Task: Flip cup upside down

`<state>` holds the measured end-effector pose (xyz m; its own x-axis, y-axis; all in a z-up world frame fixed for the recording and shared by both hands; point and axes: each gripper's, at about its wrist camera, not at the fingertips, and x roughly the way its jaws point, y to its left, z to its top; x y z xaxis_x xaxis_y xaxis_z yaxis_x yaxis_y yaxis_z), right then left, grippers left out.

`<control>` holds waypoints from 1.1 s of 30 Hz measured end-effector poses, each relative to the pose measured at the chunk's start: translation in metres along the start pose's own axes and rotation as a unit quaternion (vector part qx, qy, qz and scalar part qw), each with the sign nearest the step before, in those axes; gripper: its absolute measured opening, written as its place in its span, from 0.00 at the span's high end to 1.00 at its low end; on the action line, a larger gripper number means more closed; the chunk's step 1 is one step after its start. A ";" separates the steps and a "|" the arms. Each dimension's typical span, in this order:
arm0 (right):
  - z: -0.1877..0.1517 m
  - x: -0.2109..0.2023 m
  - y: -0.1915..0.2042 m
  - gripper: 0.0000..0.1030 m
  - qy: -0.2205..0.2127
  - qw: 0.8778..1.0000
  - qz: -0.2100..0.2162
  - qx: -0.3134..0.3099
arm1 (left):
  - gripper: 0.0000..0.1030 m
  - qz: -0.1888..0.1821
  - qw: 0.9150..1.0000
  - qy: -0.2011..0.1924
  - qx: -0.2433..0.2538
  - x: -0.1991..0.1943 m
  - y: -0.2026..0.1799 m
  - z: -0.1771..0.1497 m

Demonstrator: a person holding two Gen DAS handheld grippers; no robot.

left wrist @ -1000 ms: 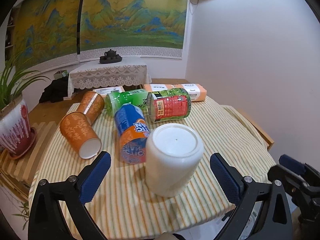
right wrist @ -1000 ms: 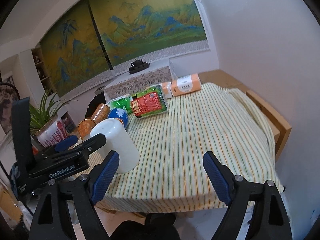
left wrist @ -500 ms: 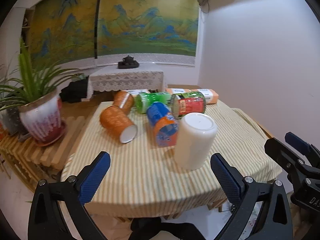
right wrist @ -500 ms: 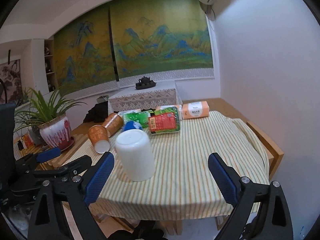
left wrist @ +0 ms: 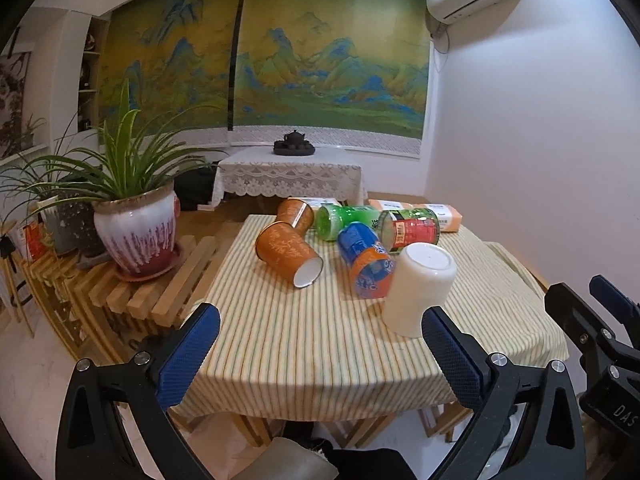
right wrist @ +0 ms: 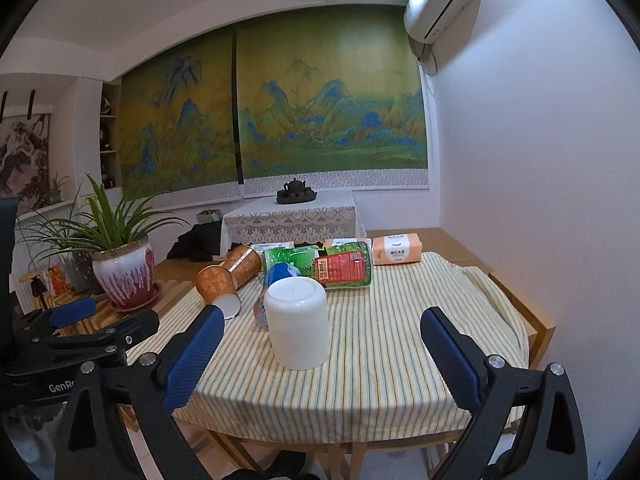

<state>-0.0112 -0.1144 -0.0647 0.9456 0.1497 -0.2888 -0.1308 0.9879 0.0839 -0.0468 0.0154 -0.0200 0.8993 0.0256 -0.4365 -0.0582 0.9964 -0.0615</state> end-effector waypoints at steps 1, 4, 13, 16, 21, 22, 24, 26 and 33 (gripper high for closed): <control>0.000 0.000 0.001 0.05 -0.001 1.000 0.000 -0.002 | 0.01 0.001 1.000 0.000 0.002 0.000 0.000 0.000; 0.000 -0.001 0.004 0.05 -0.001 1.000 -0.001 -0.006 | 0.01 0.006 1.000 -0.005 0.007 -0.003 -0.001 -0.001; 0.000 -0.003 0.003 0.05 -0.007 1.000 -0.007 -0.004 | 0.01 0.013 1.000 -0.015 0.001 -0.007 -0.002 0.002; -0.001 -0.002 0.003 0.05 -0.007 1.000 -0.009 -0.003 | 0.01 0.013 1.000 -0.015 -0.004 -0.007 0.000 0.002; -0.002 0.000 0.001 0.05 -0.004 1.000 -0.013 0.000 | 0.01 0.015 1.000 -0.018 -0.003 -0.007 0.000 0.001; -0.002 0.000 0.001 0.05 -0.005 1.000 -0.014 0.000 | 0.01 0.014 1.000 -0.018 -0.004 -0.007 0.001 0.001; -0.001 0.000 0.000 0.05 -0.005 1.000 -0.014 0.000 | 0.01 0.014 1.000 -0.018 -0.005 -0.006 0.001 0.001; -0.001 0.000 0.000 0.05 -0.005 1.000 -0.016 0.000 | 0.01 0.015 1.000 -0.017 -0.006 -0.006 0.002 0.001; -0.001 0.000 0.000 0.05 -0.003 1.000 -0.016 0.000 | 0.01 0.015 1.000 -0.017 -0.006 -0.006 0.002 0.001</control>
<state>-0.0111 -0.1146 -0.0661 0.9511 0.1170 -0.2860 -0.0998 0.9923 0.0739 -0.0519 0.0176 -0.0170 0.9116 0.0579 -0.4070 -0.0901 0.9941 -0.0602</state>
